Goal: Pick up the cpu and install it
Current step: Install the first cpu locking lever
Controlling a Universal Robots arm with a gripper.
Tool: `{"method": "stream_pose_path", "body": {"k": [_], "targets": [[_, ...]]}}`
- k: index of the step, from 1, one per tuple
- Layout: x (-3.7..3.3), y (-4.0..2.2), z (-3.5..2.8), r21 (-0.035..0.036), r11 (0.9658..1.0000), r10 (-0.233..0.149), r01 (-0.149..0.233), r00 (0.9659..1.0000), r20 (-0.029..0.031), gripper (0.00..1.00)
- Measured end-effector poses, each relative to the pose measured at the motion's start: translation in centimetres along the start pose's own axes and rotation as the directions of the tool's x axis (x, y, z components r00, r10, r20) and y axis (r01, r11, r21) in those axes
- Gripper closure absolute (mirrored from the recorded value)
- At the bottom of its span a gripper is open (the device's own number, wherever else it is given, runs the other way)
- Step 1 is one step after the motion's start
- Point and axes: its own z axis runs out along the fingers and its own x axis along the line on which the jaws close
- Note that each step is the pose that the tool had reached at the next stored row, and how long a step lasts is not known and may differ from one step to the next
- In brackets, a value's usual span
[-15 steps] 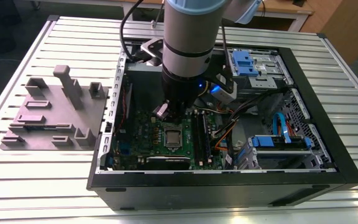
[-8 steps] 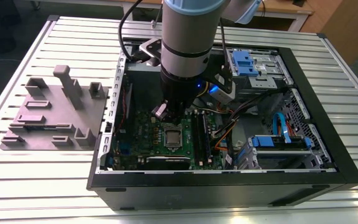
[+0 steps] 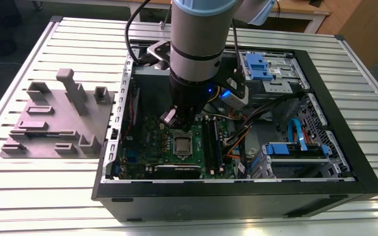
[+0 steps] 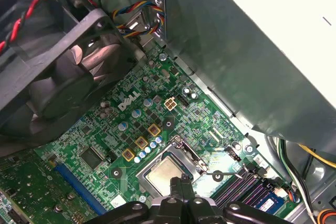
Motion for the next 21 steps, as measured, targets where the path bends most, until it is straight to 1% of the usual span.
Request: {"method": "stream_pose_path", "body": {"k": [2,4,7,9,11,16,21], "targets": [[-0.03,-0.03,0.02,-0.0008,1.0000,0.000,0.000,1.0000,0.0009,0.90],[-0.24,-0.24,0.03,-0.0019,1.0000,0.000,0.000,1.0000,0.0021,0.90],[-0.96,-0.93,0.05,-0.0033,1.0000,0.000,0.000,1.0000,0.0017,0.90],[-1.53,-1.45,0.05,-0.0050,1.0000,0.000,0.000,1.0000,-0.0002,0.90],[-1.94,-1.77,0.05,-0.0062,1.0000,0.000,0.000,1.0000,-0.0008,0.90],[-2.83,-1.88,0.06,-0.0065,1.0000,0.000,0.000,1.0000,-0.0008,0.90],[-2.90,-1.84,0.06,-0.0064,1.0000,0.000,0.000,1.0000,-0.0009,0.90]]}}
